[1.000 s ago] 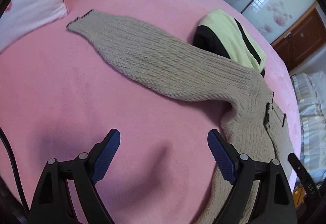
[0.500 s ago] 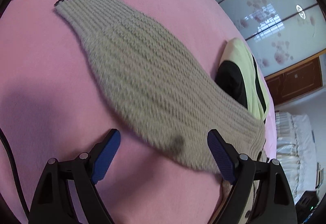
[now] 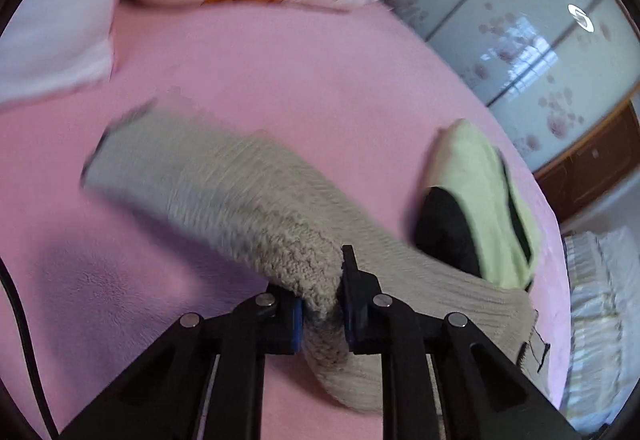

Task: Fold large clothes
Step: 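Fold the held sleeve across the body over the first sleeve, open left tool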

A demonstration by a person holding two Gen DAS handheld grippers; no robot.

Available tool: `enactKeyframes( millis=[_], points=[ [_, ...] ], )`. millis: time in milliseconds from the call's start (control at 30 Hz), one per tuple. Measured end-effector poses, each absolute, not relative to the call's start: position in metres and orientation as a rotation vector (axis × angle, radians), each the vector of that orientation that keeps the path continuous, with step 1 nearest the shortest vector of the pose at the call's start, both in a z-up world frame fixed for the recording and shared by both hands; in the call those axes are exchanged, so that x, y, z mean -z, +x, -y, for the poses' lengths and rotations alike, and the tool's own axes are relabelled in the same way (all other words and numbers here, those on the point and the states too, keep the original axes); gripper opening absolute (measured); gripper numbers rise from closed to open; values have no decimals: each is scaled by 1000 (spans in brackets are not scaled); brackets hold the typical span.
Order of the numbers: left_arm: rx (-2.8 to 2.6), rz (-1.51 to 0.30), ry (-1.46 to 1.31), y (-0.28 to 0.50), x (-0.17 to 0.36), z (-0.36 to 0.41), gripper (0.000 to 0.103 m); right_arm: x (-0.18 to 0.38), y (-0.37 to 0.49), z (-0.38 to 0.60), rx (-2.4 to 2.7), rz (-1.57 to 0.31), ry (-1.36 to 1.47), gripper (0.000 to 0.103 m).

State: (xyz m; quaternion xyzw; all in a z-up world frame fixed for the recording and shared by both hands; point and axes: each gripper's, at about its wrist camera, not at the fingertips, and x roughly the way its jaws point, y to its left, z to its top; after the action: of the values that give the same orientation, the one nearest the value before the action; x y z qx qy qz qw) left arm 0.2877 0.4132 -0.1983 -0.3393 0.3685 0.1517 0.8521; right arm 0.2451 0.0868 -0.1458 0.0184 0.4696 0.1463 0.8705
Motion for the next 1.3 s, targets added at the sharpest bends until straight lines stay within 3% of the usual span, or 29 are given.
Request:
enactKeyframes(
  millis=[200,333,533,733,800,900,1167,1200,1300],
  points=[
    [-95,-679,-520,302,103,-300,13,127,232,-26,-226,-953,133,14],
    [67,-696,-409,317,79,-206,13,116,221,29,-147,-924,187,14],
    [267,-889,-258,341,127,-59,14,120,203,111,-12,-932,252,14],
    [334,-1094,-48,333,200,31,44,132,187,170,73,-961,309,14],
    [330,-1085,-3,316,203,39,55,134,184,181,84,-965,319,14],
    [348,-1061,-1,304,190,39,63,136,181,190,83,-967,332,14],
    [310,-987,-129,263,141,-17,74,130,181,174,-4,-952,347,14],
    [288,-979,-142,262,141,-27,79,127,182,168,-25,-949,336,14],
    [161,-969,-159,246,148,-72,80,119,188,147,-93,-952,296,14]
  ],
)
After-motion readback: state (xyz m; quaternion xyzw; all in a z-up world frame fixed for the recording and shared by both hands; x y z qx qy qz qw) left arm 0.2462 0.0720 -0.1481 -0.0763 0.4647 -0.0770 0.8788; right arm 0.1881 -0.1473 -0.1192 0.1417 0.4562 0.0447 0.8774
